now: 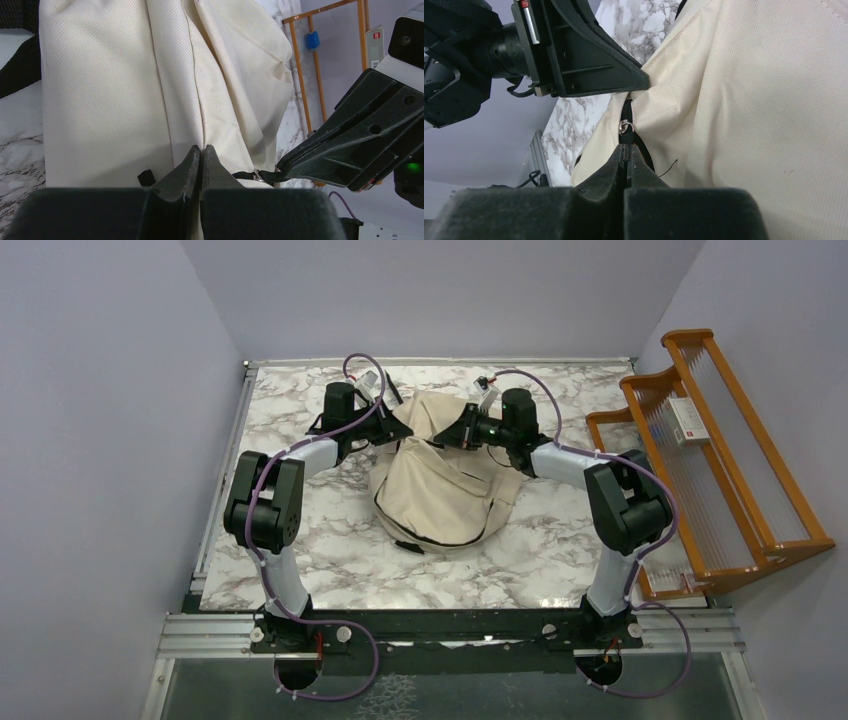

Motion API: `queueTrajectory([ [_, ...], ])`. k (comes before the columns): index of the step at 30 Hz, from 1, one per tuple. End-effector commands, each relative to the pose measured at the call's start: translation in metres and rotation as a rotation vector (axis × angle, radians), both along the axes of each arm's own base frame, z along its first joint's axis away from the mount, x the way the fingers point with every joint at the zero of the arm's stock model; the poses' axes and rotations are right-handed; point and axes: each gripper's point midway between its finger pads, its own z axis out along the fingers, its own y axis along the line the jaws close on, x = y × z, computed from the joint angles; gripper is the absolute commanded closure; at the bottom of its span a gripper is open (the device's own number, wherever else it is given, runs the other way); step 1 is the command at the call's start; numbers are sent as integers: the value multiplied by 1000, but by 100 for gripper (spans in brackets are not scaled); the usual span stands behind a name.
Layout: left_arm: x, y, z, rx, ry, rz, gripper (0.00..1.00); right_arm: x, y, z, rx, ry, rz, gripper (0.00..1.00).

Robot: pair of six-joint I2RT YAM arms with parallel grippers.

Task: Pack the student bag
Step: Zip the student bag at the center of the board.

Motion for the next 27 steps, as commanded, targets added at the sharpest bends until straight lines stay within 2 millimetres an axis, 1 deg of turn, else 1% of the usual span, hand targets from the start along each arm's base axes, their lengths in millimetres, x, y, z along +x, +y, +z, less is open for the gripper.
queueTrajectory([
  [1,-4,-11,16,-34,-48,-63,100,8,-1,4,2,-8,-13,99],
  [10,-4,-11,14,-29,-46,-60,100,5,-5,1,-2,0,-17,98],
  [11,-4,-11,14,-29,-46,-61,100,5,-6,1,-2,2,-18,95],
  [13,-5,-11,14,-29,-43,-63,100,4,-6,-1,-4,6,-17,83],
  [15,-5,-11,13,-29,-42,-62,100,4,-7,-3,-6,11,-20,75],
  [17,-5,-11,13,-29,-40,-63,100,4,-7,-4,-4,16,-20,71],
  [27,-7,-11,11,-29,-36,-69,100,1,-7,-13,-8,35,-12,62],
])
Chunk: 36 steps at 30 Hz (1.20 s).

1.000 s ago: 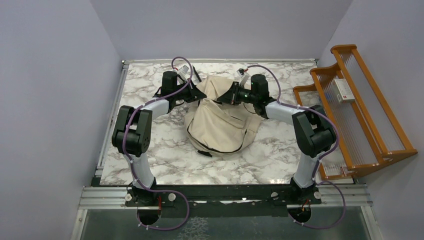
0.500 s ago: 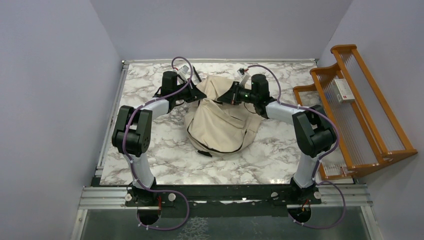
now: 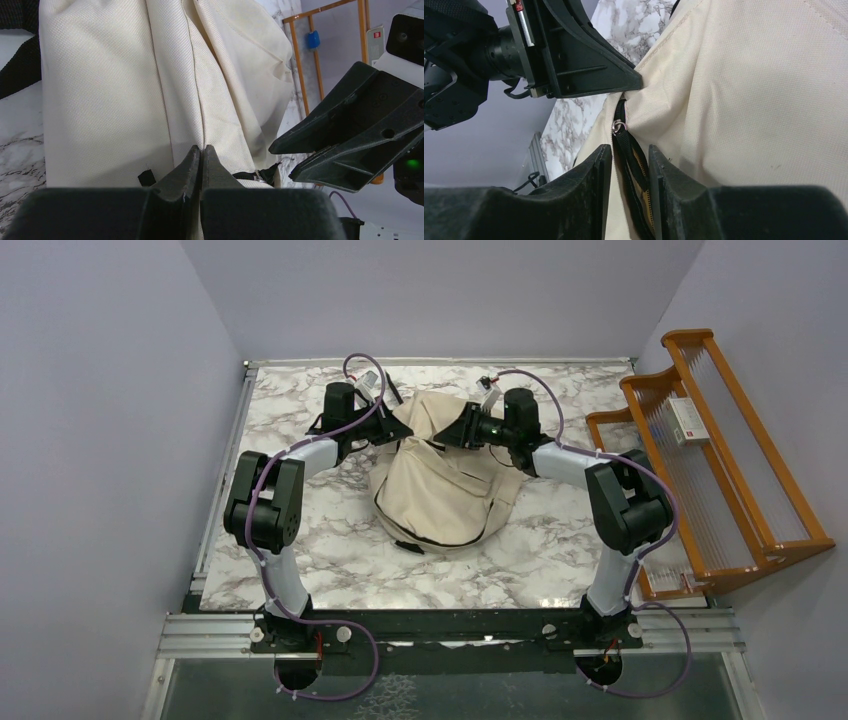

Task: Pack the student bag
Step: Zip the student bag at the center of the board.

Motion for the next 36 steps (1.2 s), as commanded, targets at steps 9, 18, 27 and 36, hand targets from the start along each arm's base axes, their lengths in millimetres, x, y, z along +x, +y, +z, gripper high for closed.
queueTrajectory([
  [9,-7,-12,10,-32,-28,-72,100,-6,-2,-19,-17,50,18,57],
  [18,-7,-12,9,-33,-25,-74,100,-15,0,-28,-5,85,59,56],
  [27,-8,-13,8,-35,-21,-77,100,-19,3,-26,20,91,87,69],
  [36,-7,-12,7,-35,-16,-73,100,-19,5,-21,30,77,100,98],
])
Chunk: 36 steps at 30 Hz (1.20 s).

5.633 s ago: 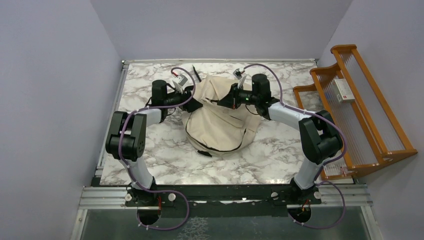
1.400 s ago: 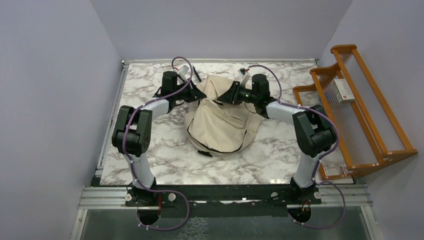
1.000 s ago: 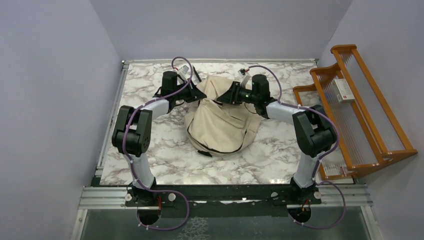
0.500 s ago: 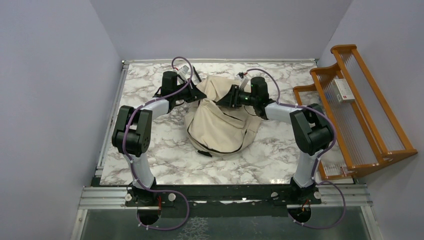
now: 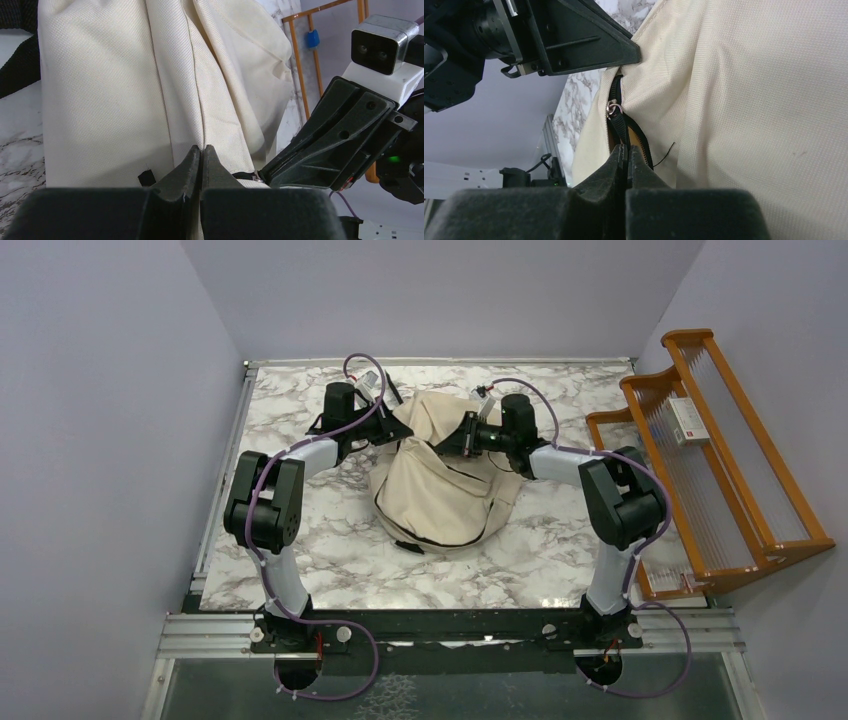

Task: Pack the student bag
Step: Zip the student bag at the center of the board.

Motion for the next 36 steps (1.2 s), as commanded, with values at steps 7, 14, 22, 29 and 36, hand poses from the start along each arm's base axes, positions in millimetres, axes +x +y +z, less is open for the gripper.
queueTrajectory([
  [7,2,0,4,-31,-14,-36,100,-7,-5,10,-2,-58,25,100],
  [14,21,22,4,-9,-34,14,100,-19,-7,25,3,-99,66,99],
  [22,40,34,-1,16,-43,31,100,-32,-11,31,-3,-120,92,100],
  [29,51,45,-8,27,-42,49,100,-43,-19,23,-50,-116,95,100],
  [36,65,64,-9,54,-56,80,100,-50,-31,11,-120,-102,66,100],
])
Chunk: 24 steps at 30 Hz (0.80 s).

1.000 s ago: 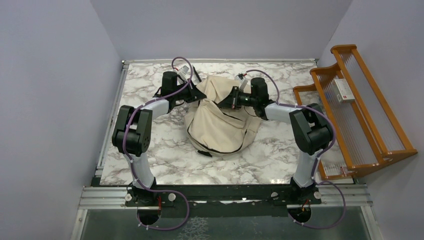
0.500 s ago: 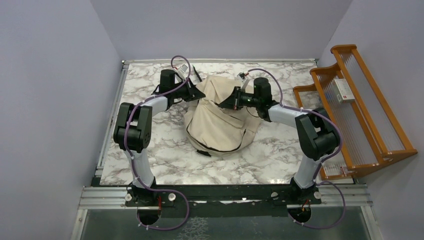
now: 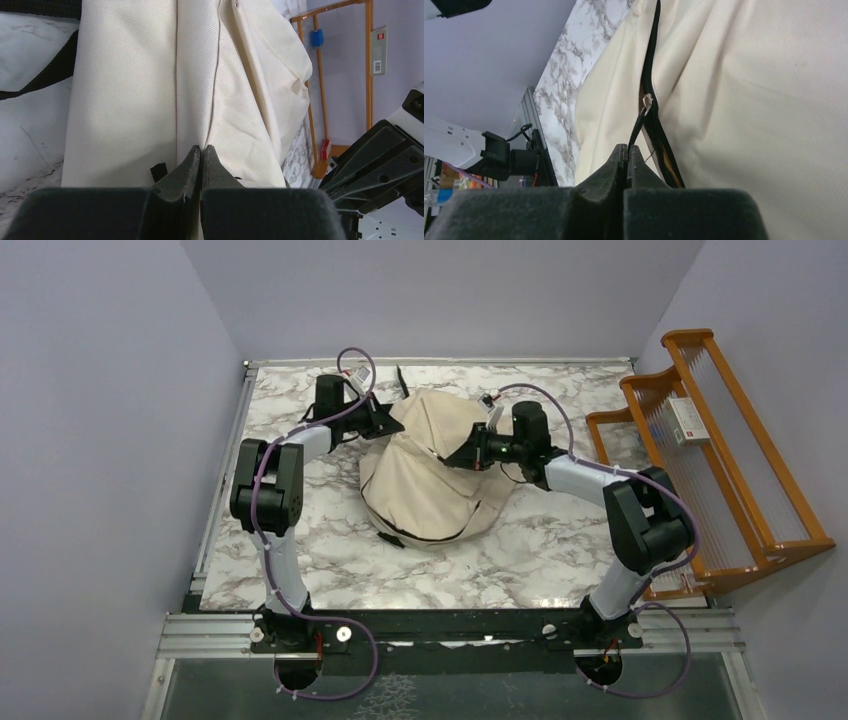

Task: Pack the student bag
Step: Zip the student bag at the center of the board.

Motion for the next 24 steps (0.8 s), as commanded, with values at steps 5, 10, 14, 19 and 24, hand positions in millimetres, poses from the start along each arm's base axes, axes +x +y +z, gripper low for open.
queueTrajectory([
  [5,48,52,6,69,-116,115,100,-18,-26,-14,-126,36,-50,100],
  [10,61,65,4,108,-143,140,100,-24,-45,-24,-197,51,-121,100],
  [14,71,69,1,120,-151,147,100,-30,-54,-29,-236,62,-140,99],
  [19,81,73,-3,140,-160,149,100,-34,-65,-38,-284,79,-189,100],
  [24,86,74,-6,151,-170,135,100,-34,-82,-57,-376,118,-253,100],
])
